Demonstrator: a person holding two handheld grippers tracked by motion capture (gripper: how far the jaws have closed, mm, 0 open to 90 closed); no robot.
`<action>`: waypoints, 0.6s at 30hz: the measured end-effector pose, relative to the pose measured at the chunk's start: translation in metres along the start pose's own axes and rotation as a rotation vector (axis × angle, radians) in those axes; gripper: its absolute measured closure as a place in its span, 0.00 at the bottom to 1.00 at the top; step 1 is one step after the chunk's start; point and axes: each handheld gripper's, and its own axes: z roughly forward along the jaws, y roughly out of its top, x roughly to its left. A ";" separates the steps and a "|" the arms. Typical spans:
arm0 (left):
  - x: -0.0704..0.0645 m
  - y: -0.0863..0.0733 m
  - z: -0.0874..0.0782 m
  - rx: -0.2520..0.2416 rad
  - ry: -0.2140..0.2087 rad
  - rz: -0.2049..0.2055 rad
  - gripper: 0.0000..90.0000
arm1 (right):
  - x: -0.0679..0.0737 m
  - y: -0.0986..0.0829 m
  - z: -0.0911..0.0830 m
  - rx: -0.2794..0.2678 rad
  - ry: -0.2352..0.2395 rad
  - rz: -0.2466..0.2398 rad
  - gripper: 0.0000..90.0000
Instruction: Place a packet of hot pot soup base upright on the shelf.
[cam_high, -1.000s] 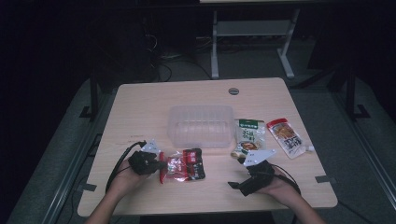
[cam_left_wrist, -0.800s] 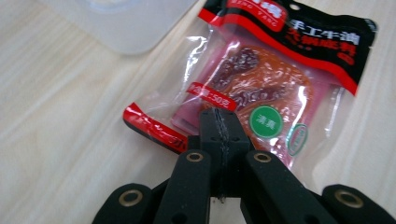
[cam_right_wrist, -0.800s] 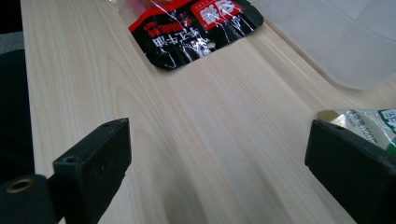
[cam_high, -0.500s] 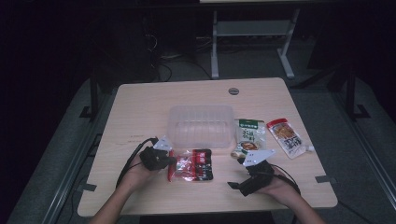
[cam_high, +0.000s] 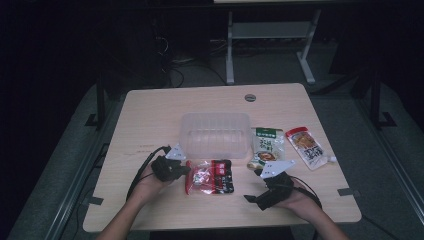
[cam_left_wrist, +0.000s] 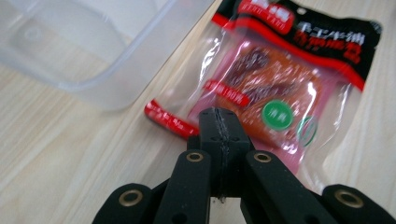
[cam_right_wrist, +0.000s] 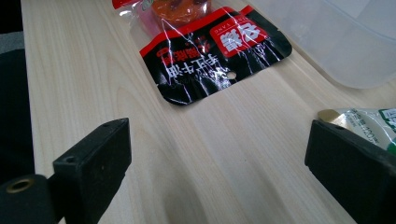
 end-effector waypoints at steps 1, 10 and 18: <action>0.000 0.000 0.000 0.000 0.000 0.000 1.00 | 0.000 0.000 0.000 0.000 0.000 0.000 0.07; 0.001 -0.007 0.008 0.049 -0.003 0.000 1.00 | 0.001 0.001 -0.001 -0.008 0.006 0.018 0.07; 0.001 -0.007 0.008 0.048 0.003 0.005 1.00 | 0.002 0.014 0.000 -0.033 0.054 0.047 0.07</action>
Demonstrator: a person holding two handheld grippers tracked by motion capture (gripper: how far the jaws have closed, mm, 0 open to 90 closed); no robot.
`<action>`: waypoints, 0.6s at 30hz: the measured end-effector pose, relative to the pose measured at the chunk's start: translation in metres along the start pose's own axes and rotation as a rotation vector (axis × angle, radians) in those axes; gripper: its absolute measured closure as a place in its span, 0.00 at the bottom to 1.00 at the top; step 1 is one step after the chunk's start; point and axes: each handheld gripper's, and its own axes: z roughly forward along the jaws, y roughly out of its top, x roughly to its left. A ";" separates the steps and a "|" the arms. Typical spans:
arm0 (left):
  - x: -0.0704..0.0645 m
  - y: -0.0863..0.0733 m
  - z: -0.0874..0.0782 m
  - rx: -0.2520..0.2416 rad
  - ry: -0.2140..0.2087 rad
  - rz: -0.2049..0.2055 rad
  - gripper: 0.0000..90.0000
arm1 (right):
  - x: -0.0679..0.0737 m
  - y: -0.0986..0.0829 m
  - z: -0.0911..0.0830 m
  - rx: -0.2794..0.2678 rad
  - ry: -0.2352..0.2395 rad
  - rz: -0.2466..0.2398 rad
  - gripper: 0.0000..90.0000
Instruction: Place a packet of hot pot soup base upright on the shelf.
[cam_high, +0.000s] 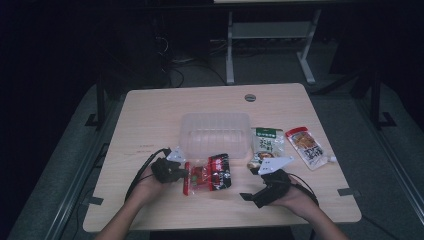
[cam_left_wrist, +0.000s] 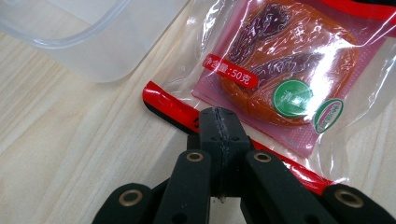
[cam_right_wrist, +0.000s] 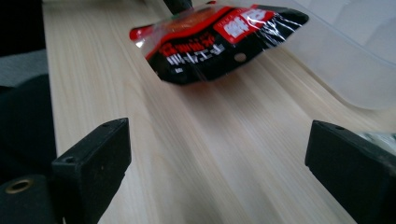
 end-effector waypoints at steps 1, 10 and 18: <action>0.000 0.000 0.000 0.000 0.000 -0.001 1.00 | 0.000 0.002 0.001 -0.001 0.005 0.005 0.07; -0.002 0.001 0.000 0.004 0.010 -0.007 1.00 | -0.006 0.022 0.021 -0.026 0.038 0.049 0.07; -0.003 0.001 0.000 0.003 0.013 -0.017 1.00 | -0.017 0.034 0.038 -0.015 0.065 0.114 0.07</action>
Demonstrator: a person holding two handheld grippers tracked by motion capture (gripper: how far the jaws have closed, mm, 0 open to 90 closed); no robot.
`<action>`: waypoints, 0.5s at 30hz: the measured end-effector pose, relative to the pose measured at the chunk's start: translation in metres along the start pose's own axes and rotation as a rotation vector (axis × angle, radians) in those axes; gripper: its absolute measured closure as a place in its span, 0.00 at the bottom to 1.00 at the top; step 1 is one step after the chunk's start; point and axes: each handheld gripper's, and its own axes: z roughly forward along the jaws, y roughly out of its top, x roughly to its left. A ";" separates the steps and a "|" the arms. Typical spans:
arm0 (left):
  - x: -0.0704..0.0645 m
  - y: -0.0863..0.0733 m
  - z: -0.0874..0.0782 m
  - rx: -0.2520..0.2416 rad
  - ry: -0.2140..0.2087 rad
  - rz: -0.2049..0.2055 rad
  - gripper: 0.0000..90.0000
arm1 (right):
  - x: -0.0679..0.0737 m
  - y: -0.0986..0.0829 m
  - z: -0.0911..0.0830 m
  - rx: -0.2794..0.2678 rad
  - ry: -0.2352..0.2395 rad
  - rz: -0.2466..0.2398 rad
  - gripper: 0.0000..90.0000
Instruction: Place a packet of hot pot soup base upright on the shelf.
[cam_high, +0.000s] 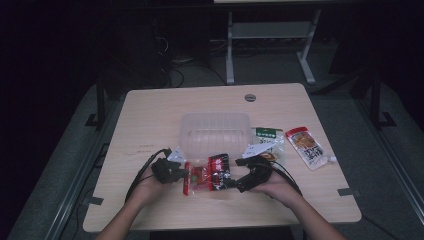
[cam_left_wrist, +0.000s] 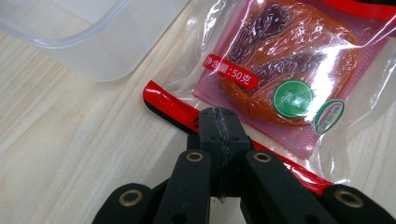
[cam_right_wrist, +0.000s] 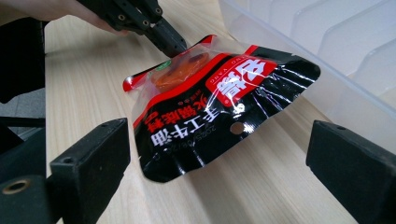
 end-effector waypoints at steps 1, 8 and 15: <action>0.000 0.000 0.000 0.000 0.001 0.002 1.00 | -0.001 0.000 0.003 -0.001 0.005 0.010 0.06; 0.000 0.000 0.000 0.008 0.007 0.006 1.00 | -0.003 0.003 0.019 0.020 0.016 0.030 0.07; -0.001 -0.001 -0.001 0.001 0.002 -0.003 1.00 | 0.002 0.003 0.038 0.069 0.043 0.012 0.07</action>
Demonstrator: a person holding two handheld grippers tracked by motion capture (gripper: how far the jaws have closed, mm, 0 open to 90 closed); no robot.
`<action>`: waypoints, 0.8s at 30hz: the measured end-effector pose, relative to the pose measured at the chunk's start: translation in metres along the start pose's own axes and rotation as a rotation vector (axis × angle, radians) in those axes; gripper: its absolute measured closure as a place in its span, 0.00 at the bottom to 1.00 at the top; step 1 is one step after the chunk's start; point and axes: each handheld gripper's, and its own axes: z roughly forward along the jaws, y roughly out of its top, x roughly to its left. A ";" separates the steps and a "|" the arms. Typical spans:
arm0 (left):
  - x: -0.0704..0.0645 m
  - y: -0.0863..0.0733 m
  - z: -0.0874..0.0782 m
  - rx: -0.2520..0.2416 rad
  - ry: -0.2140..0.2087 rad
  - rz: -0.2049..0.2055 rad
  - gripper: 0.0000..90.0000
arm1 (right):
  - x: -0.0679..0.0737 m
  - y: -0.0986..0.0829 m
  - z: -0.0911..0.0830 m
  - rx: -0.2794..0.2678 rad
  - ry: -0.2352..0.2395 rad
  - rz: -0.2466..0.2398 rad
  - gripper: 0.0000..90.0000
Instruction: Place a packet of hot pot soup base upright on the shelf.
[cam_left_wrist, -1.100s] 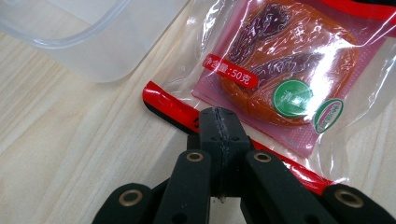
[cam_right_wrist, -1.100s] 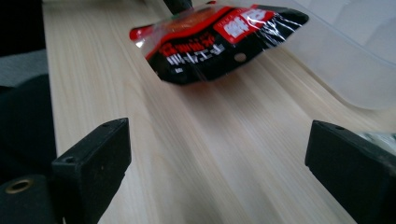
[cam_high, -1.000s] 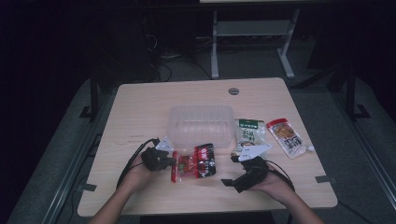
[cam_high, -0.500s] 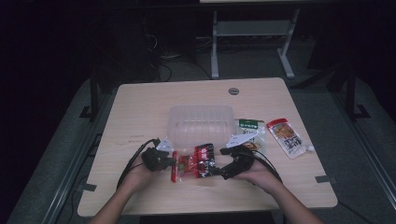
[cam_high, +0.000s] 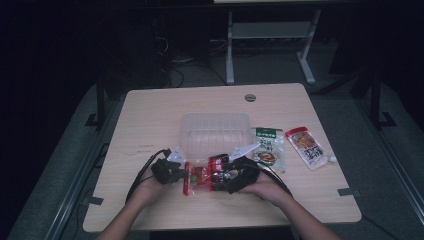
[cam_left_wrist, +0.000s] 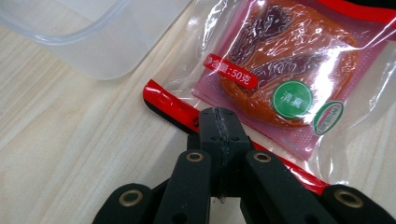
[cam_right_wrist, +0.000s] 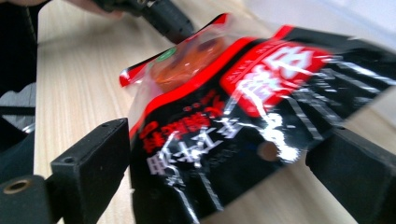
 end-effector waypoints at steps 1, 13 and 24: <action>0.000 0.000 0.000 0.001 0.002 0.003 1.00 | 0.002 0.000 0.002 0.007 0.001 -0.004 0.08; 0.000 0.000 0.000 0.002 0.003 0.005 1.00 | 0.001 0.006 0.004 -0.007 0.034 0.012 0.19; -0.001 0.001 0.000 0.009 0.011 0.020 1.00 | -0.009 0.014 0.001 -0.079 0.052 0.040 0.54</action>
